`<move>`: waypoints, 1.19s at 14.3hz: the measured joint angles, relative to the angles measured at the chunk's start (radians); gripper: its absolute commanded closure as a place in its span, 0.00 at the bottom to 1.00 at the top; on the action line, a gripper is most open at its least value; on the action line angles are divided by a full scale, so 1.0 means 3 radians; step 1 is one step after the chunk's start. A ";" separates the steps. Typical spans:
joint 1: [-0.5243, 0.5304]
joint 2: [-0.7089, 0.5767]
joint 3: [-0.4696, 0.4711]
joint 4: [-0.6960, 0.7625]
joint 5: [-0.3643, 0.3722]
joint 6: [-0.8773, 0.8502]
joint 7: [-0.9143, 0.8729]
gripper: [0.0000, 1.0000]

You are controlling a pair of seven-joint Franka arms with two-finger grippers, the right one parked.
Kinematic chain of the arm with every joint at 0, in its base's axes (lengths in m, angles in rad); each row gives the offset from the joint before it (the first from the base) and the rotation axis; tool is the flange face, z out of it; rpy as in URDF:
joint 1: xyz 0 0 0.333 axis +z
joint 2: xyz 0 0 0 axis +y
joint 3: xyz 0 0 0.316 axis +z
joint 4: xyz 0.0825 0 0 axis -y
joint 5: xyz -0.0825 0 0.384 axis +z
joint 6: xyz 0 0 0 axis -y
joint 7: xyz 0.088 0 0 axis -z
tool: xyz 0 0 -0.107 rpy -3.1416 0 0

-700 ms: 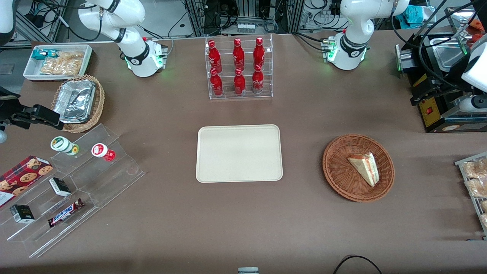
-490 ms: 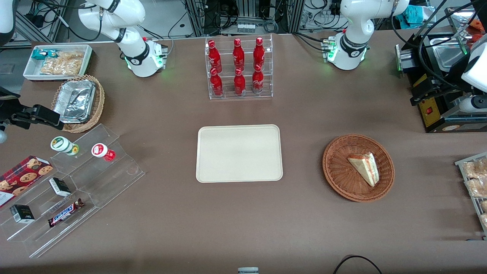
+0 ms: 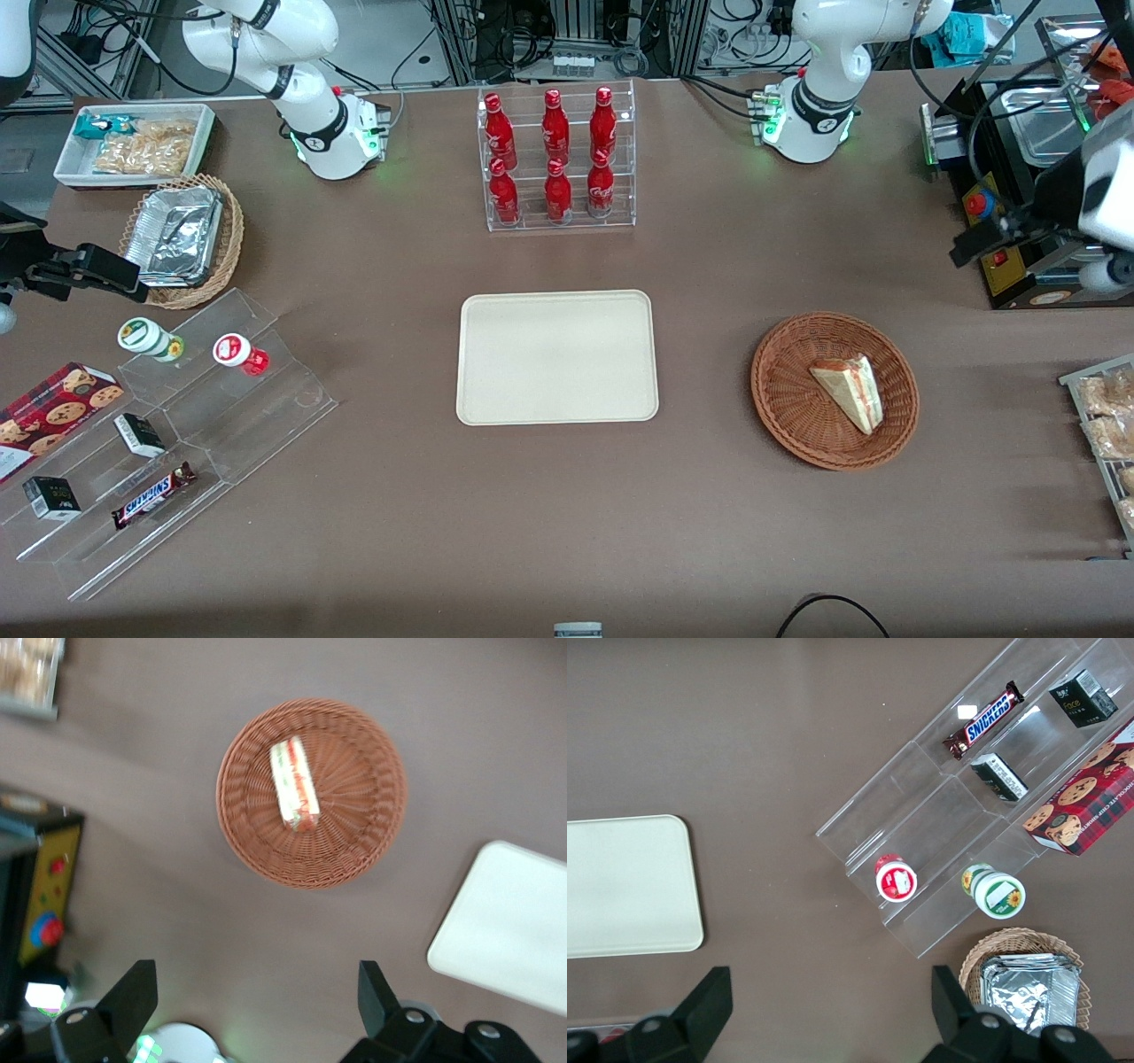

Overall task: Place sandwich from basket to tray
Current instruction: 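Move the left gripper over the sandwich in the wicker basket, then lower the left gripper and close it on the wrapped sandwich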

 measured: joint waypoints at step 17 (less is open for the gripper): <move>-0.0001 0.1042 -0.0007 -0.1539 0.0134 0.2364 -0.1185 0.00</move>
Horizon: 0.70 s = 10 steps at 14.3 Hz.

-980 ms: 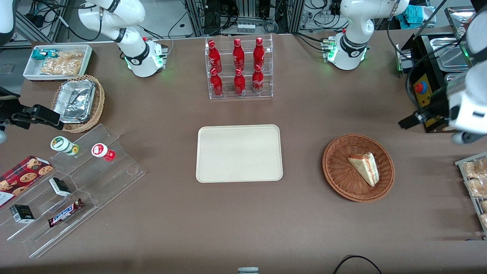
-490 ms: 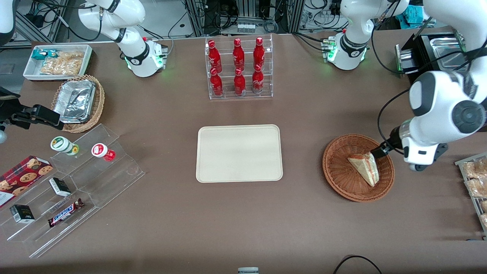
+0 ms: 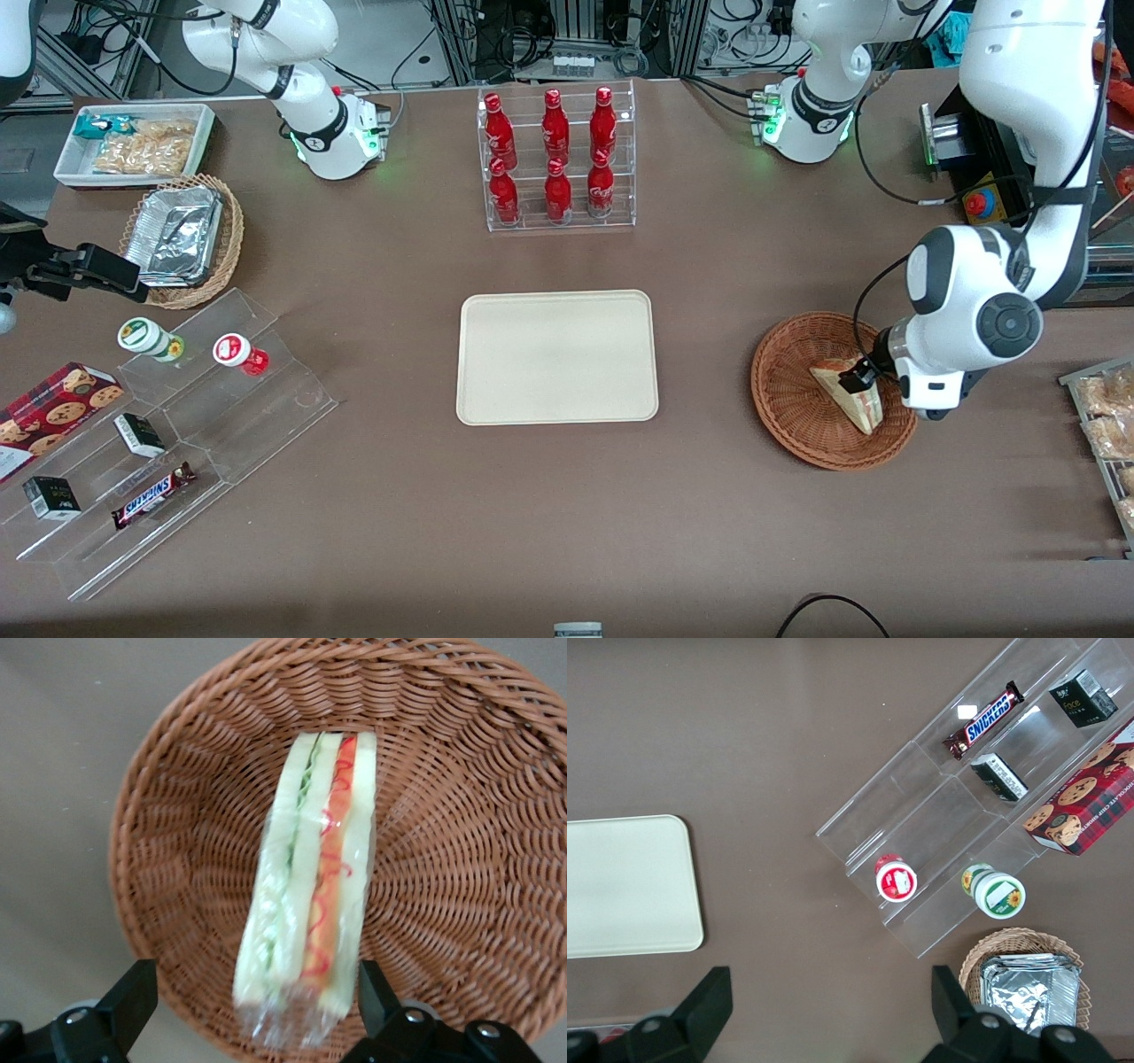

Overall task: Place sandwich from basket to tray
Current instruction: 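Lower the left gripper and close it on the wrapped sandwich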

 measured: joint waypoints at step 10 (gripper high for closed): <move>-0.0002 0.0214 -0.0009 0.0014 0.0006 0.0304 -0.0063 0.72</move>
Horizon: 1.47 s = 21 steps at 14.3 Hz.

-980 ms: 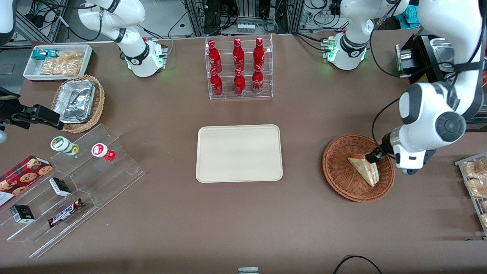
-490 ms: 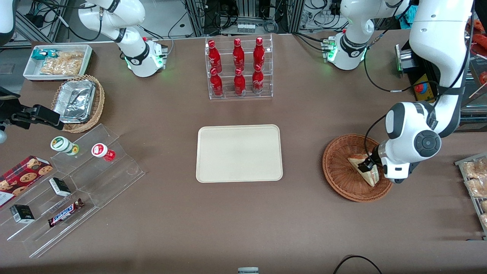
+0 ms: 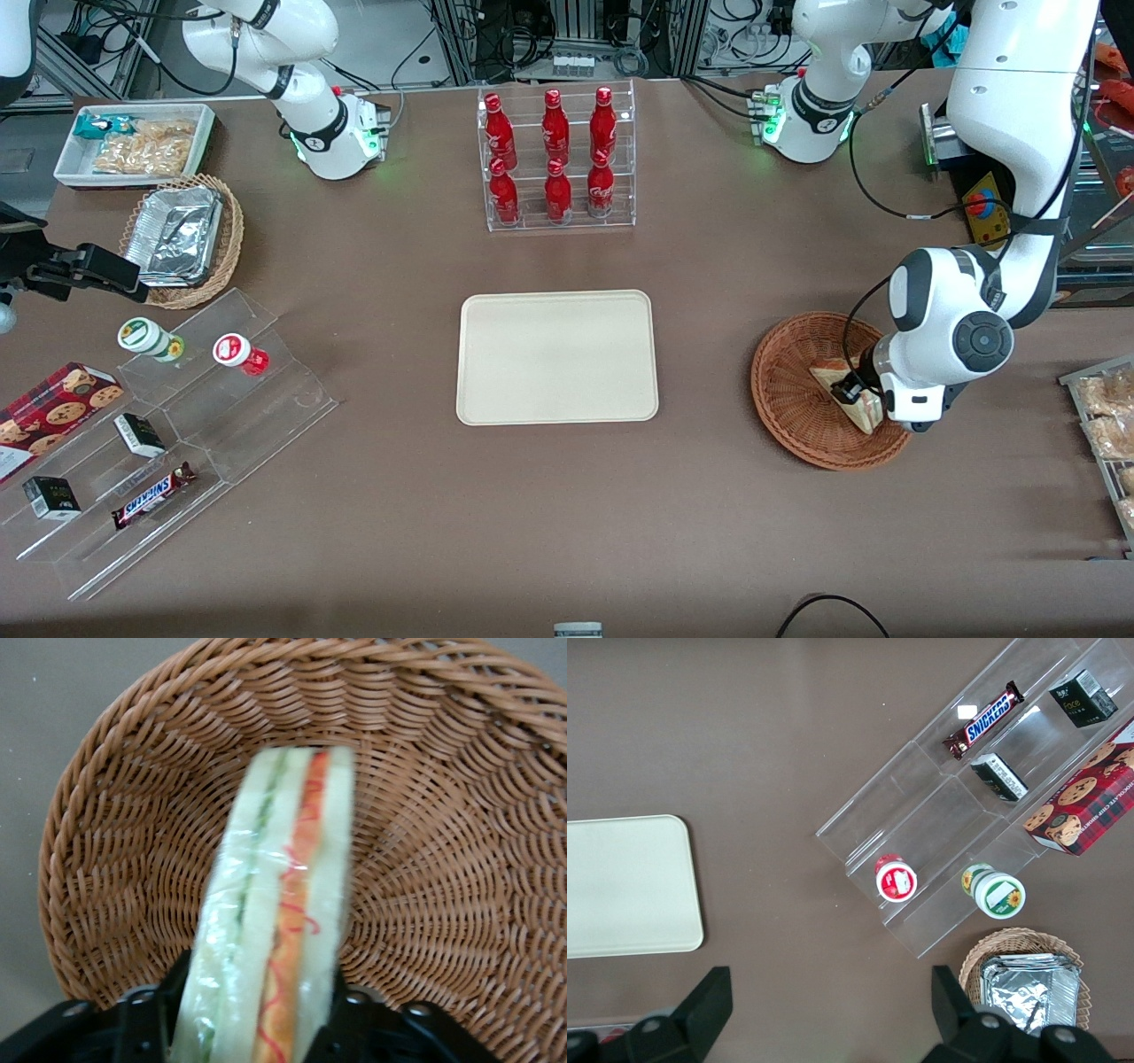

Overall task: Place sandwich from basket to tray
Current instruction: 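Lower the left gripper and close it on the wrapped sandwich, then lift the sandwich and carry it over the cream tray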

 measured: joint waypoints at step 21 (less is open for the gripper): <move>-0.2497 0.1237 -0.0071 0.2167 0.0010 -0.0814 -0.0329 0.68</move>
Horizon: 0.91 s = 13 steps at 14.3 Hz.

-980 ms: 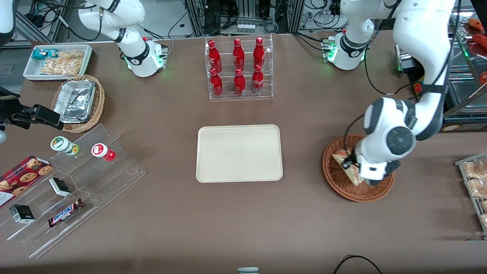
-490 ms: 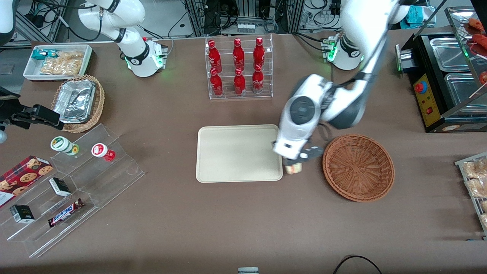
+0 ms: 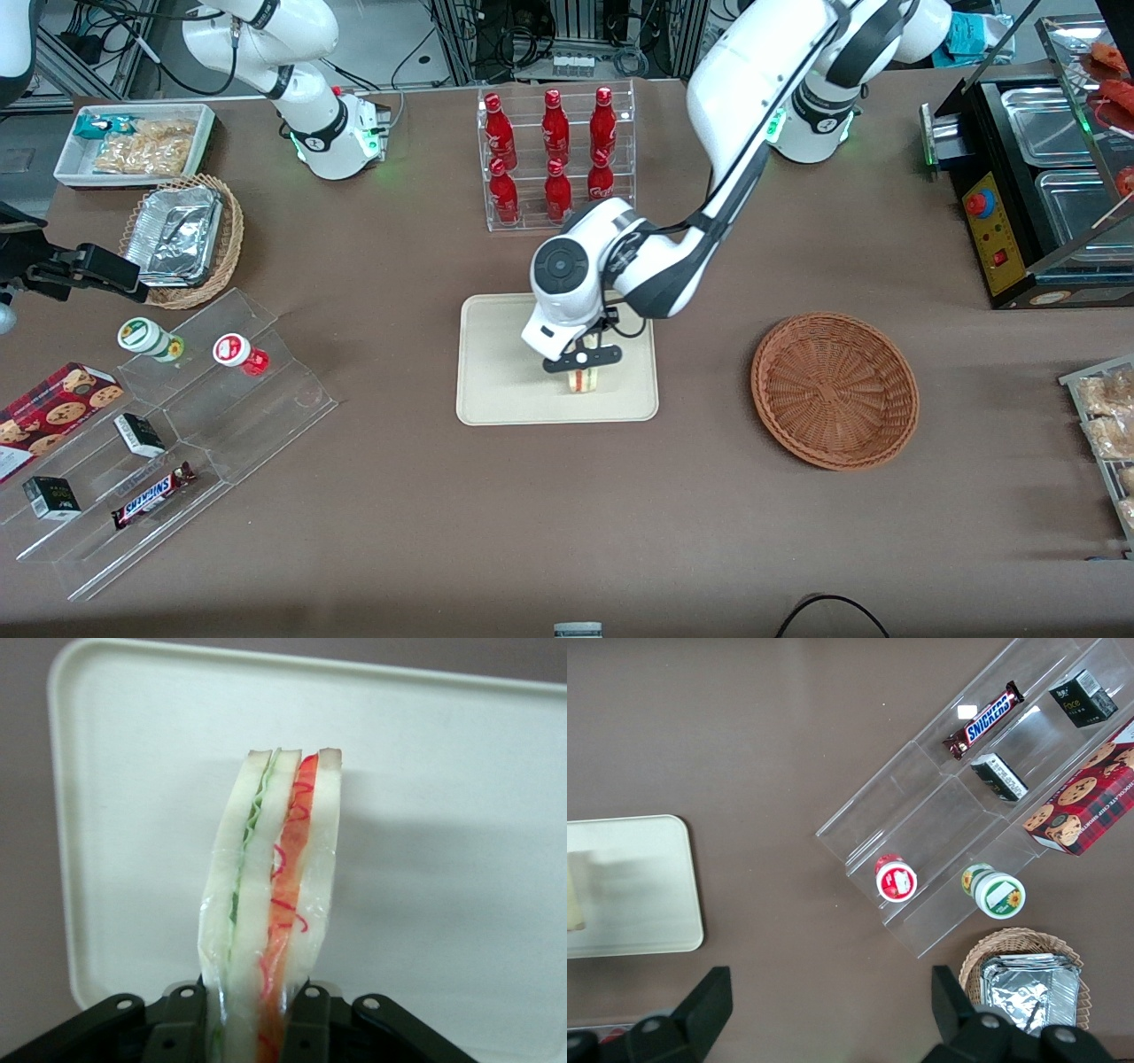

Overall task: Place sandwich from basket to tray
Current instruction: 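Lift the sandwich and carry it over the cream tray, then lower the sandwich onto the tray and open the left gripper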

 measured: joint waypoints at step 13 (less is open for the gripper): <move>0.0077 -0.0314 0.0080 0.0221 0.0020 -0.0482 0.0027 0.01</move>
